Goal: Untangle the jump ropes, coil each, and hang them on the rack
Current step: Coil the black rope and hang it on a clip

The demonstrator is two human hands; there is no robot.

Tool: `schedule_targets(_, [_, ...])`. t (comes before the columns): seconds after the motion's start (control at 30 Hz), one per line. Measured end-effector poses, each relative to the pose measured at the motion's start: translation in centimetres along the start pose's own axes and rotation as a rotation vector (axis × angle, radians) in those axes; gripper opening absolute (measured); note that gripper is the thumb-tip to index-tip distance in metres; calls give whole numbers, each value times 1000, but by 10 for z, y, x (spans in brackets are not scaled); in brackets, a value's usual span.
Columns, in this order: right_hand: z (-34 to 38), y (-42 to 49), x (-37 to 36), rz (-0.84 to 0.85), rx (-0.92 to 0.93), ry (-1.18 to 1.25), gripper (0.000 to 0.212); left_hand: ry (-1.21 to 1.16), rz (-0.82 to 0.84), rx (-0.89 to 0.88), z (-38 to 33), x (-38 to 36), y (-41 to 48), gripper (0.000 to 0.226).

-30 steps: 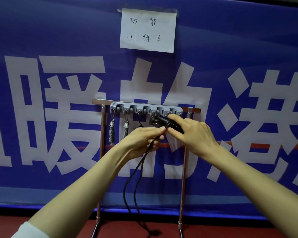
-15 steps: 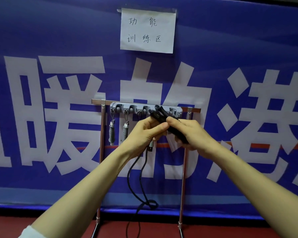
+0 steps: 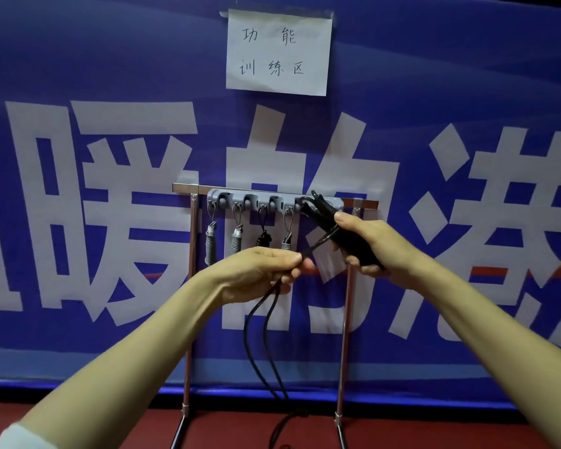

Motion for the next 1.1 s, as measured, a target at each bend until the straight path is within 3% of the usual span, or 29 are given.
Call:
schedule_targets(0.17, [3,0,-2,29,21,-31,53,-73,-29,-13,9,1,7,5])
schedule_targets(0.37, [6,-12,-14,287,43,-67,59,115,-48,-292,5,9,10,12])
schedule_targets(0.5, [0,-17,-21,607,-171,-50,60,603,32,-507,-29,8,4,15])
schedule_targets(0.57, [-5,-18,-22,755,-347,-48,57,843,143,-468,-54,1,1,19])
schedule_targets(0.67, [-11,-15,-22,868,-455,-169,57,1377,304,-487,-79,-20,2,11])
schedule_targets(0.73, [-11,-10,-25,785,-435,-361,50,1645,329,-533,-80,-32,5,13])
schedule_targets(0.83, [-14,5,-29,408,-146,-645,31,1844,32,-652,-69,-33,7,12])
schedule_targets(0.87, [-17,10,-29,254,-11,-677,26,1778,-116,-705,-66,-30,7,10])
schedule_targets(0.97, [-21,15,-26,-85,280,-768,34,1264,-454,-797,-52,-25,2,4])
schedule_targets(1.03, [-20,14,-22,-217,389,-963,44,942,-577,-725,-30,-24,1,16])
schedule_targets(1.1, [-18,16,-19,-348,512,-1125,52,587,-585,-573,-8,-21,3,27])
Point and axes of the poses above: each hand's wrist, its own y-axis towards the middle knuckle, its own x-axis out of the back of the hand, z = x × y, the point moved 2 cm from there along y, towards the middle knuckle, and after that the axes turned 5 degrees about -z, right-handed, at the moved point
